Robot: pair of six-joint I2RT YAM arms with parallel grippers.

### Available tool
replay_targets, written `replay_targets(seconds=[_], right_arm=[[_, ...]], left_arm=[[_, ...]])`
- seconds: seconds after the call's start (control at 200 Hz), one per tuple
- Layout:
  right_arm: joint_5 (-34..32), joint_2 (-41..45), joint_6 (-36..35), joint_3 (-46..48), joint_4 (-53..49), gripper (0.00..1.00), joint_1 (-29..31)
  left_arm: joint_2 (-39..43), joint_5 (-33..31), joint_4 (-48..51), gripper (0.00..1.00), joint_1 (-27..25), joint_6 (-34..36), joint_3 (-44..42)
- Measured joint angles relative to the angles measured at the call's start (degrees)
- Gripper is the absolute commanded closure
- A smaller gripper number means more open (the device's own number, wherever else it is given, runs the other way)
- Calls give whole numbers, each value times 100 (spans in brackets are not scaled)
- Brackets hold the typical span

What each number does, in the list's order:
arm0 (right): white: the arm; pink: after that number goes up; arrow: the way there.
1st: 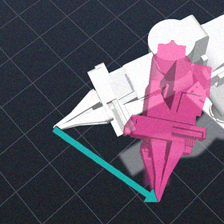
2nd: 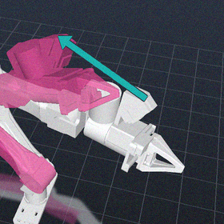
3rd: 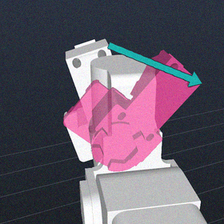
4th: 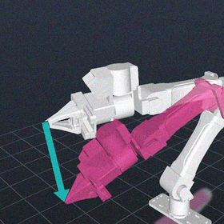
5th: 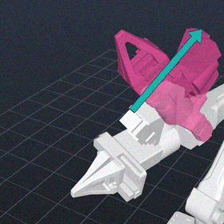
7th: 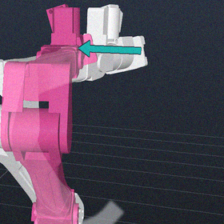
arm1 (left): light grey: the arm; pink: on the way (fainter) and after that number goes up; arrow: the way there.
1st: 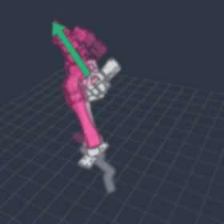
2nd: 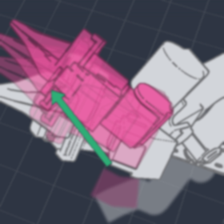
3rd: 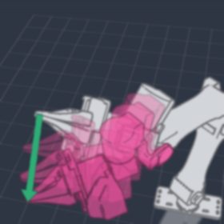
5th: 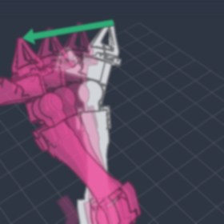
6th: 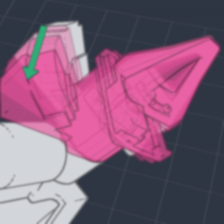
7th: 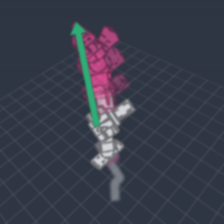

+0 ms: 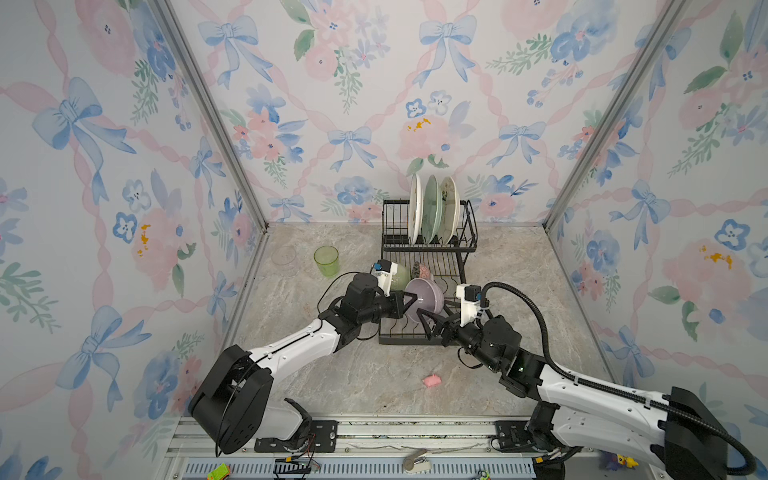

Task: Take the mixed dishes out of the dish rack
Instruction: 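Open the right gripper while the left gripper carries the lavender bowl away, then lower the lavender bowl beside the green cup and open the left gripper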

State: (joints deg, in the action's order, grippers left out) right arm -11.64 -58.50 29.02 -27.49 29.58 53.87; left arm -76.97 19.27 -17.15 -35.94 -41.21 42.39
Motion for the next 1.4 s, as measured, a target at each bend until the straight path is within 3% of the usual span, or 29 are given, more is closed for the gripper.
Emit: replay_targets(seconds=[0.205, 0.375, 0.57, 0.71, 1.005, 1.4], right_arm=[[0, 0, -234, -352, -127, 3, 37], [2, 0, -424, -616, -291, 3, 37], [4, -37, -564, -649, -282, 3, 37], [4, -94, -616, -649, -306, 3, 37], [9, -105, -673, -743, -734, 3, -55], [162, -273, -343, -966, -1631, 3, -501]], left_arm=[[494, -402, 566, 100, 284, 122, -232], [1276, -1156, 1523, 100, 584, 553, -236], [2350, -1738, 2277, 100, 1467, 809, -444], [2671, -2048, 2664, 100, 1884, 855, -597], [2288, -2730, 3154, 100, 2079, 979, -634], [627, -3327, 3233, 100, 2293, 1318, -387]])
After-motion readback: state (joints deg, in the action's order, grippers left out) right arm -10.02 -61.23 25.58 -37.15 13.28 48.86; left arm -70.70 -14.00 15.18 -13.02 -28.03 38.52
